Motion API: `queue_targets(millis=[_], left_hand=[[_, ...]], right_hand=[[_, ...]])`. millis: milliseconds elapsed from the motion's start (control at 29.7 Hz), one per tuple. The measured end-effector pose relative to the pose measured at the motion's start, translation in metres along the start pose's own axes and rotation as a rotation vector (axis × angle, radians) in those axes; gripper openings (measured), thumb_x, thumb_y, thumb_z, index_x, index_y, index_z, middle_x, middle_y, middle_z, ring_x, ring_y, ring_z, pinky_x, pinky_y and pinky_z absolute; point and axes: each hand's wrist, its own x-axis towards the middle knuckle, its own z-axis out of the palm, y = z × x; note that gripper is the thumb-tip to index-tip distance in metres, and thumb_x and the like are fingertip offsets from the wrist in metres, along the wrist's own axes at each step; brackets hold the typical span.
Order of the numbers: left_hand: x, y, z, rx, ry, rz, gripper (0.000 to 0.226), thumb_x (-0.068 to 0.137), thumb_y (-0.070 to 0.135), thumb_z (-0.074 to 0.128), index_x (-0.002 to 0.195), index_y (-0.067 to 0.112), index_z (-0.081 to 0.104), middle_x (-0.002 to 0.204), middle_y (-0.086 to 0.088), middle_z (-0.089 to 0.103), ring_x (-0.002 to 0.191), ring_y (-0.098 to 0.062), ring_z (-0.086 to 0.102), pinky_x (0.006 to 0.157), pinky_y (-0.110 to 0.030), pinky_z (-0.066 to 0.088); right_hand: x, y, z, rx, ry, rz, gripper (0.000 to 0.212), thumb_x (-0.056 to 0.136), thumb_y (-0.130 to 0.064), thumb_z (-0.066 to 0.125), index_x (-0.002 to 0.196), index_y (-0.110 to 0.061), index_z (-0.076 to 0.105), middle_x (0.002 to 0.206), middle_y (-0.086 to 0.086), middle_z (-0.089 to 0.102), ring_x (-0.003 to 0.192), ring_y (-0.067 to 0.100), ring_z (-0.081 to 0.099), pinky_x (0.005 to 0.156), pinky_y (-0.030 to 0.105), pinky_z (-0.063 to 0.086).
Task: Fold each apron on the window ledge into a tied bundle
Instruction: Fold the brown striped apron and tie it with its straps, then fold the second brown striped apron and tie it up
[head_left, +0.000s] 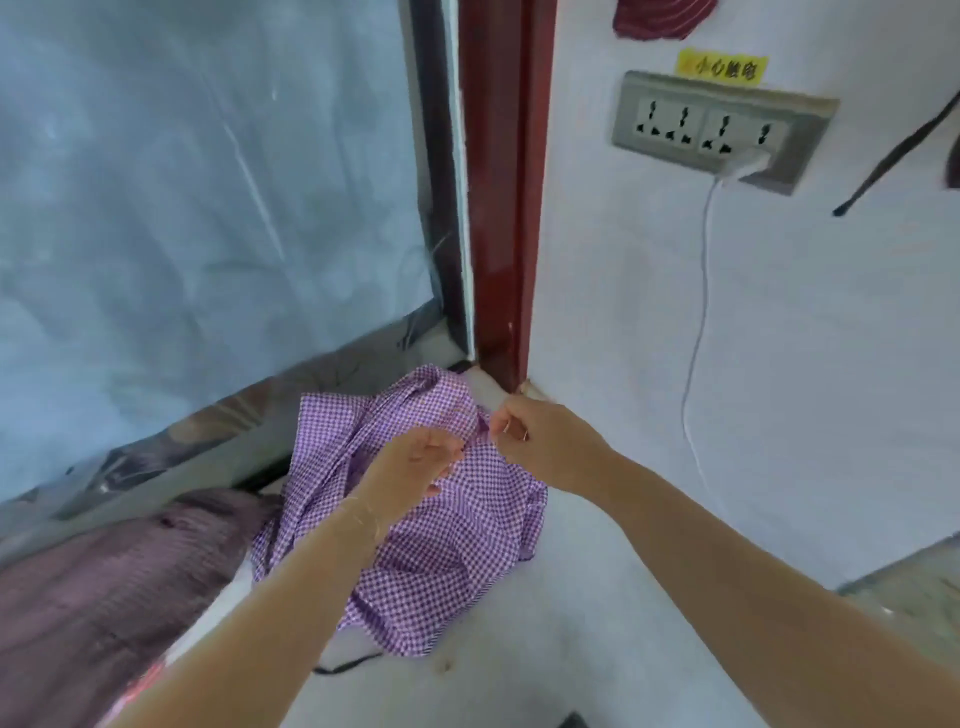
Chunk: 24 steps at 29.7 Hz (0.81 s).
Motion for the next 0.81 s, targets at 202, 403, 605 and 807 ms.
queue_targets(millis=[202, 403, 605, 807], left_hand=[[-0.032, -0.116, -0.044, 0.091, 0.177, -0.262, 0.009, 0.093, 0.006, 0.057, 0.101, 0.011, 0.058, 0.093, -0.004, 0.059, 0.091, -0.025, 0.055, 0.079, -0.034, 0.044], [-0.062, -0.226, -0.121, 0.422, 0.452, -0.529, 0.029, 0.091, 0.023, 0.063, 0.118, 0.016, 0.067, 0.151, -0.014, 0.029, 0.132, -0.035, 0.037, 0.110, -0.037, 0.032], [-0.078, -0.285, -0.201, 0.851, -0.002, -0.849, 0.036, 0.102, 0.035, 0.039, 0.136, 0.038, 0.049, 0.161, -0.006, -0.004, 0.148, -0.025, -0.005, 0.119, -0.040, 0.009], [-0.079, -0.352, -0.244, 0.787, 0.048, -0.800, 0.042, 0.096, 0.030, 0.048, 0.138, 0.034, 0.047, 0.157, -0.015, 0.021, 0.146, -0.034, 0.014, 0.120, -0.040, 0.012]], right_hand=[[0.020, 0.014, 0.140, 0.039, -0.427, 0.104, 0.010, 0.090, -0.028, 0.055, 0.084, -0.020, 0.056, 0.088, -0.004, 0.064, 0.086, 0.018, 0.061, 0.083, 0.038, 0.051], [0.023, -0.018, 0.229, 0.130, -0.591, 0.206, 0.019, 0.090, -0.022, 0.056, 0.097, -0.004, 0.060, 0.091, 0.012, 0.066, 0.074, 0.019, 0.057, 0.076, 0.039, 0.051], [0.034, -0.058, 0.285, 0.129, -0.616, 0.206, 0.015, 0.092, -0.020, 0.055, 0.092, -0.006, 0.061, 0.086, 0.006, 0.067, 0.083, 0.023, 0.063, 0.076, 0.034, 0.047], [0.032, -0.084, 0.332, 0.120, -0.673, 0.239, 0.016, 0.095, -0.022, 0.052, 0.096, -0.009, 0.060, 0.088, 0.004, 0.066, 0.083, 0.020, 0.062, 0.078, 0.034, 0.049]])
